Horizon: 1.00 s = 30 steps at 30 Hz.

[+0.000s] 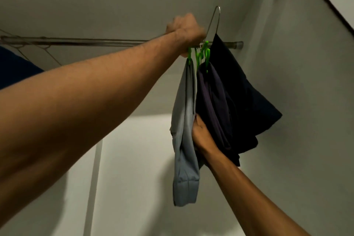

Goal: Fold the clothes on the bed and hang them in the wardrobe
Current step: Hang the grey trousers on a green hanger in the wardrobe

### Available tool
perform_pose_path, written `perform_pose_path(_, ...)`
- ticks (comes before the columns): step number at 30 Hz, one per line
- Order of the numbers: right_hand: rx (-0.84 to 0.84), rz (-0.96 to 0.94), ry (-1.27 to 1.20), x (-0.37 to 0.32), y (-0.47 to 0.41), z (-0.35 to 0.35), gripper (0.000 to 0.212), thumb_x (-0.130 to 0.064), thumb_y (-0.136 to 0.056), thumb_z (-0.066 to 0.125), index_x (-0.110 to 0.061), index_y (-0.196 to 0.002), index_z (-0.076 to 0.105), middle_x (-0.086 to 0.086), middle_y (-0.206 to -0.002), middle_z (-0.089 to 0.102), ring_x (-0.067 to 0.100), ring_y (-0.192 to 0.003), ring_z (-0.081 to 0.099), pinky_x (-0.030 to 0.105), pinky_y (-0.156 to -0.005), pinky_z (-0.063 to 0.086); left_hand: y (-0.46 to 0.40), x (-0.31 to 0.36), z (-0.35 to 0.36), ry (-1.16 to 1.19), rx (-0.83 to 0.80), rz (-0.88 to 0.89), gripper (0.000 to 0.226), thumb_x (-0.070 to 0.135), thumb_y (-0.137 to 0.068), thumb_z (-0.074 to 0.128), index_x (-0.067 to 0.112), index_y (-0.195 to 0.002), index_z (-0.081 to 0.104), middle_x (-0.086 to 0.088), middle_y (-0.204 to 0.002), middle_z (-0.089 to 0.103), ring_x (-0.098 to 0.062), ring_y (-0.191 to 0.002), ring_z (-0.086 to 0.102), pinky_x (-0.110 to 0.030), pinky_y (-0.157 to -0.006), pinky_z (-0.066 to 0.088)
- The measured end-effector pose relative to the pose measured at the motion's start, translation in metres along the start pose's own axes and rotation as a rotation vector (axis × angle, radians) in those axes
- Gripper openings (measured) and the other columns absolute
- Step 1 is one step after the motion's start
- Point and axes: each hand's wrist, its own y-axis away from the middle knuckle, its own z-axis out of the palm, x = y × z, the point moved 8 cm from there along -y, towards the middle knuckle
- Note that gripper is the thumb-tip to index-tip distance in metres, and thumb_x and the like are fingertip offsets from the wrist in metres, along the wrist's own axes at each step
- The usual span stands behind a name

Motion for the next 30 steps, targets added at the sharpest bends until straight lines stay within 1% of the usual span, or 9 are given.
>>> perform_pose_path(2, -0.018, 0.020, 0.012, 0.005, 0.018, -0.004, 0.043, -0.033, -0.109, 0.030, -0.022, -0.151, 0.036, -0.006, -0.144, 0.046, 0.013, -0.133, 0.044, 0.028, -0.110, 0.035, 0.010, 0.008, -0.004, 0.034, 0.050, 0.074, 0.028, 0.028, -0.095, 0.053, 0.013, -0.119, 0.055, -0.011, -0.110, 0.064, -0.030, -0.098, 0.067, -0.041, -0.086, 0.058)
perform_pose_path(4, -0.031, 0.079, 0.010, 0.019, 0.041, -0.009, 0.042, -0.035, -0.109, 0.029, -0.023, -0.149, 0.036, -0.003, -0.146, 0.044, 0.016, -0.134, 0.043, 0.028, -0.106, 0.034, 0.034, 0.009, -0.004, 0.019, 0.110, 0.142, 0.047, 0.038, -0.096, 0.050, 0.015, -0.136, 0.043, -0.008, -0.103, 0.062, -0.028, -0.094, 0.065, -0.043, -0.084, 0.058)
perform_pose_path(7, 0.001, 0.253, -0.065, 0.036, 0.074, -0.018, 0.043, -0.042, -0.107, 0.032, -0.023, -0.145, 0.040, 0.008, -0.150, 0.045, 0.022, -0.126, 0.049, 0.035, -0.102, 0.039, 0.083, 0.005, -0.009, 0.081, 0.160, 0.225, 0.054, 0.047, -0.094, 0.046, 0.018, -0.140, 0.039, -0.008, -0.109, 0.065, -0.030, -0.094, 0.065, -0.046, -0.083, 0.056)
perform_pose_path(12, 0.067, 0.356, 0.045, 0.035, 0.160, -0.030, 0.051, -0.048, -0.106, 0.024, -0.031, -0.154, 0.028, 0.002, -0.158, 0.035, 0.020, -0.139, 0.038, 0.040, -0.113, 0.030, 0.191, -0.017, -0.008, 0.087, -0.011, 0.301, 0.055, 0.047, -0.097, 0.047, 0.022, -0.145, 0.037, -0.007, -0.135, 0.057, -0.030, -0.109, 0.063, -0.049, -0.090, 0.053)
perform_pose_path(16, 0.030, 0.361, 0.171, 0.018, 0.241, -0.036, 0.071, -0.069, -0.092, 0.023, -0.035, -0.153, 0.034, -0.010, -0.158, 0.034, 0.013, -0.146, 0.031, 0.035, -0.115, 0.026, 0.303, -0.027, -0.011, -0.002, -0.241, 0.393, 0.052, 0.047, -0.097, 0.049, 0.022, -0.141, 0.039, -0.003, -0.141, 0.049, -0.026, -0.109, 0.061, -0.045, -0.086, 0.055)
perform_pose_path(18, 0.020, 0.345, 0.207, 0.004, 0.274, -0.038, 0.064, -0.065, -0.095, 0.025, -0.036, -0.150, 0.039, -0.014, -0.154, 0.039, 0.008, -0.143, 0.034, 0.027, -0.112, 0.026, 0.352, -0.026, -0.015, -0.054, -0.348, 0.448, 0.055, 0.049, -0.097, 0.048, 0.022, -0.144, 0.039, -0.003, -0.148, 0.045, -0.025, -0.116, 0.059, -0.042, -0.092, 0.053)
perform_pose_path(21, 0.013, 0.339, 0.269, -0.010, 0.315, -0.036, 0.058, -0.060, -0.097, 0.025, -0.035, -0.147, 0.043, -0.017, -0.145, 0.045, 0.002, -0.136, 0.038, 0.023, -0.109, 0.027, 0.401, -0.039, -0.013, -0.082, -0.468, 0.391, 0.057, 0.051, -0.098, 0.044, 0.024, -0.148, 0.038, -0.004, -0.158, 0.035, -0.025, -0.131, 0.050, -0.041, -0.102, 0.044)
perform_pose_path(26, 0.011, 0.422, 0.365, -0.053, 0.413, -0.039, 0.051, -0.059, -0.097, 0.030, -0.037, -0.138, 0.053, -0.024, -0.136, 0.053, -0.007, -0.128, 0.045, 0.017, -0.108, 0.031, 0.481, -0.035, -0.046, -0.010, -0.486, 0.370, 0.047, 0.050, -0.090, 0.042, 0.023, -0.125, 0.057, -0.008, -0.137, 0.059, -0.027, -0.102, 0.067, -0.041, -0.074, 0.057)
perform_pose_path(30, 0.027, 0.432, 0.453, -0.084, 0.469, -0.054, 0.048, -0.060, -0.096, 0.029, -0.040, -0.130, 0.058, -0.027, -0.130, 0.058, -0.021, -0.118, 0.046, 0.006, -0.098, 0.032, 0.530, -0.013, -0.063, 0.029, -0.562, 0.400, 0.041, 0.048, -0.087, 0.044, 0.025, -0.118, 0.059, -0.006, -0.131, 0.062, -0.024, -0.096, 0.068, -0.037, -0.071, 0.056)
